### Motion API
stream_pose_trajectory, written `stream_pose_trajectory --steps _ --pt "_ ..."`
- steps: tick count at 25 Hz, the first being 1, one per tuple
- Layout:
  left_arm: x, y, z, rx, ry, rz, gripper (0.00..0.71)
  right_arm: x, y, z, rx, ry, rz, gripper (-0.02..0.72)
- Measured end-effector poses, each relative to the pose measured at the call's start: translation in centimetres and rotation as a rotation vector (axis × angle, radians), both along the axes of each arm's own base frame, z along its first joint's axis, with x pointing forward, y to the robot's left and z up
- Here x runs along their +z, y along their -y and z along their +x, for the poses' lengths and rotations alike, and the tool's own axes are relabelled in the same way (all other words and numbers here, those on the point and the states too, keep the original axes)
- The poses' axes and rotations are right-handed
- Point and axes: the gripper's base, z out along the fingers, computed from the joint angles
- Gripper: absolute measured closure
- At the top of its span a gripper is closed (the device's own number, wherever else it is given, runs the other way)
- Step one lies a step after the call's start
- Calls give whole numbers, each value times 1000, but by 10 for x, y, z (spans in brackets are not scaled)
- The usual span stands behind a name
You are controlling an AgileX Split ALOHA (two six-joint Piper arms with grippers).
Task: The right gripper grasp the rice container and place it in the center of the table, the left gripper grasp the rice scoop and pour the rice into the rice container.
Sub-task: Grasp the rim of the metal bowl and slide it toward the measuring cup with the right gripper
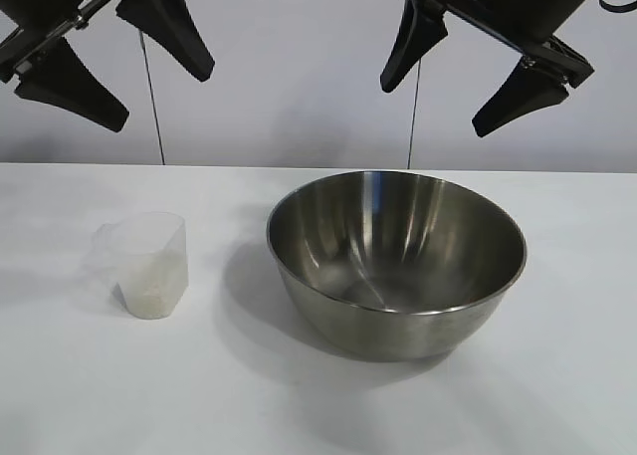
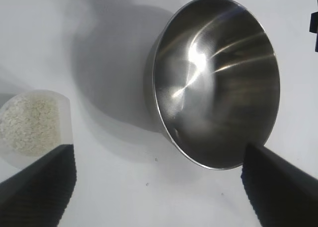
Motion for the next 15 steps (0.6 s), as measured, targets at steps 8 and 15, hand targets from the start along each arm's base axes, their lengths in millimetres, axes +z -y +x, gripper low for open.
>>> stream_pose_trajectory --steps 8,15 --pt "0 0 0 0 0 0 60 7 21 -12 42 -4 -267 9" --pt "0 0 0 0 0 0 60 -14 32 -22 -3 -64 -359 9"
